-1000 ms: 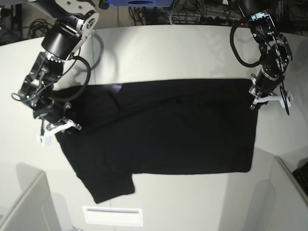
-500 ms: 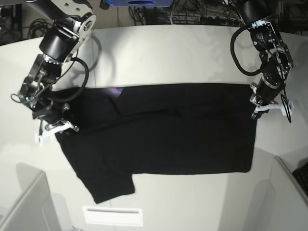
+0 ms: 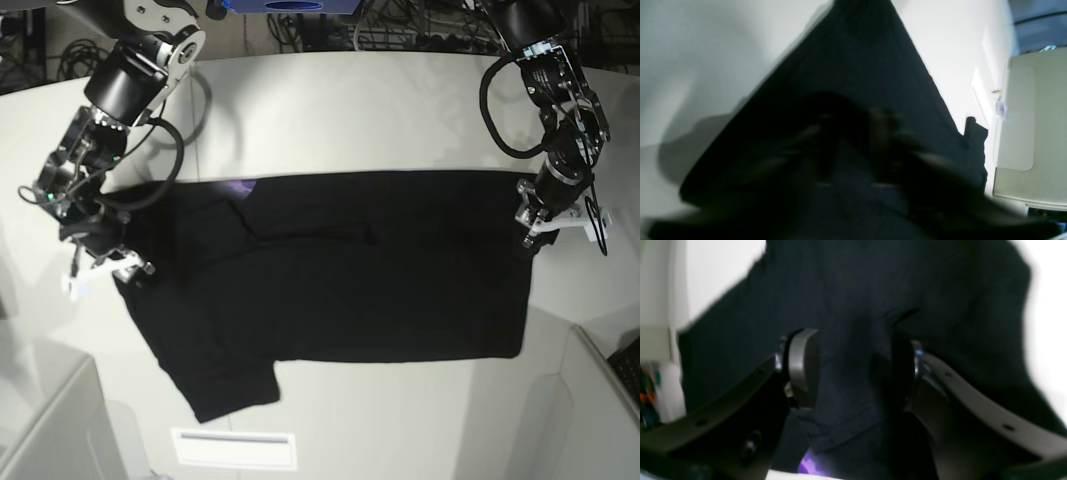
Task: Fold the T-shirt properly
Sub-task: 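Pull both grippers back, dragging the shirt toward the robot, then drag the shirt further toward the robot and release both grippers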
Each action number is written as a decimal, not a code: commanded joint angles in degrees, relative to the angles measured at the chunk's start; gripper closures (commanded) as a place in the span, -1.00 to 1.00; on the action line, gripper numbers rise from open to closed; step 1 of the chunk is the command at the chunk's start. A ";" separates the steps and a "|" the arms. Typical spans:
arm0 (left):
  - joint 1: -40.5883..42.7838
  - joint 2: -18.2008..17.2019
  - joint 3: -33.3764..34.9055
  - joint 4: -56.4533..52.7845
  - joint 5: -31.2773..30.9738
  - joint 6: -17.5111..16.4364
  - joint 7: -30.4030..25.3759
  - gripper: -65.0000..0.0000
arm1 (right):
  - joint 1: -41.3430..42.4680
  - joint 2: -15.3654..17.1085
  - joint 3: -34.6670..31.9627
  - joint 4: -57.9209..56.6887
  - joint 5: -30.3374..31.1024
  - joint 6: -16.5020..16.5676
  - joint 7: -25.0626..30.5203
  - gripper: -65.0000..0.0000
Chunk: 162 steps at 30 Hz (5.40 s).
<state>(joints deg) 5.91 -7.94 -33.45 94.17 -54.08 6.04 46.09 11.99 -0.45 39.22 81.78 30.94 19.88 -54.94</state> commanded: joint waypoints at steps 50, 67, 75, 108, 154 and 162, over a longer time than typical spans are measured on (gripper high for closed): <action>8.90 1.57 -17.05 -6.39 -1.26 -18.48 7.94 1.00 | -13.00 -3.29 11.11 -1.65 9.28 -14.21 10.23 0.10; 2.40 1.48 -16.97 -13.51 -0.90 -17.16 7.67 -0.56 | -13.09 -3.38 10.93 -1.65 9.28 -14.21 11.90 0.10; 0.73 1.57 -15.38 -15.27 -0.82 -17.16 7.67 -0.30 | -13.26 -3.38 10.93 -1.65 9.28 -14.21 11.82 0.10; 15.49 -3.09 -12.22 -4.10 -1.26 -17.43 7.94 1.00 | -26.45 -6.98 11.37 15.67 10.86 -13.86 4.43 1.00; 28.77 -1.95 -12.22 0.91 -1.34 -17.52 7.94 1.00 | -42.63 -7.24 11.37 20.77 21.15 -14.12 3.90 1.00; 29.74 -0.19 -16.88 0.82 -1.34 -17.43 7.94 0.86 | -43.68 -7.24 11.46 21.12 21.15 -14.12 4.43 0.21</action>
<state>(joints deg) 34.79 -7.53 -49.89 94.17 -54.98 -11.00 54.65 -31.33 -8.23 50.41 101.89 51.03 5.39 -51.03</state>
